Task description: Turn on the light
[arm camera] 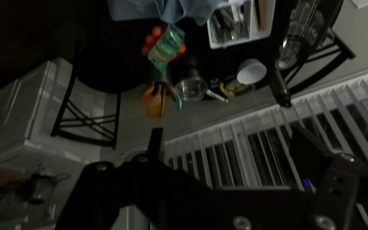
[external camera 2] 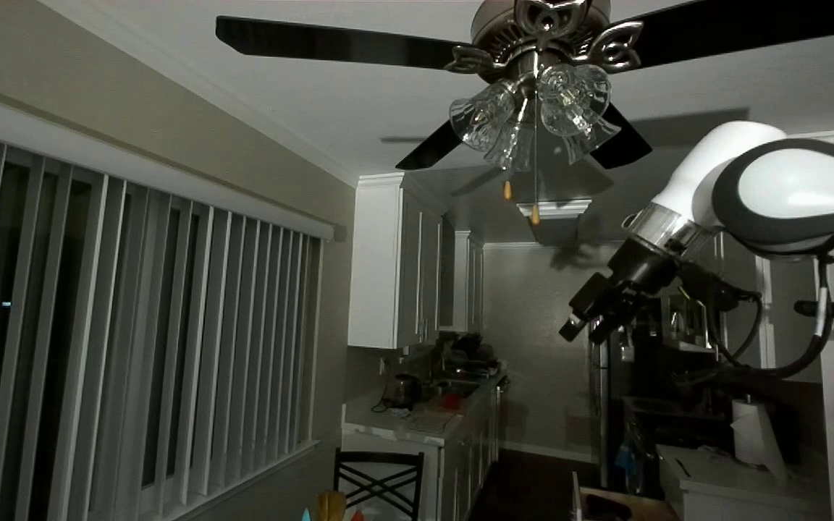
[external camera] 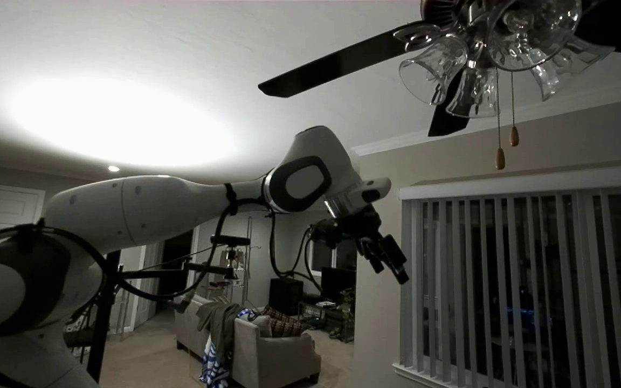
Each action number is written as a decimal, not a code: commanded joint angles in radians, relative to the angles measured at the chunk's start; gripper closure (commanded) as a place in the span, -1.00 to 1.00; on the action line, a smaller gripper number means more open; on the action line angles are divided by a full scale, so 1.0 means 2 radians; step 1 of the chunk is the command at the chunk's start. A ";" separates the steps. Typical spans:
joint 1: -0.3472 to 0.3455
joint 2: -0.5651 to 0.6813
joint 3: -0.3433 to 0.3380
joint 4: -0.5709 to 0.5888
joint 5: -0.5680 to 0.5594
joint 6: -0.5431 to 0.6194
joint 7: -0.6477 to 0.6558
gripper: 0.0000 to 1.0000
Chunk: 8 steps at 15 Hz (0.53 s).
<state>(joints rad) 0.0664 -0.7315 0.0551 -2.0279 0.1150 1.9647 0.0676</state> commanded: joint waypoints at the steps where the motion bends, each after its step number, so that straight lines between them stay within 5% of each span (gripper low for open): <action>1: -0.003 -0.003 -0.001 -0.001 0.000 0.025 -0.002 -1.00; 7: -0.002 -0.002 -0.002 -0.014 -0.002 0.062 -0.004 -1.00; 8: -0.015 0.000 0.002 -0.008 -0.003 0.107 0.015 -1.00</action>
<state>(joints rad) 0.0645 -0.7380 0.0492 -2.0593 0.1103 2.0919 0.0613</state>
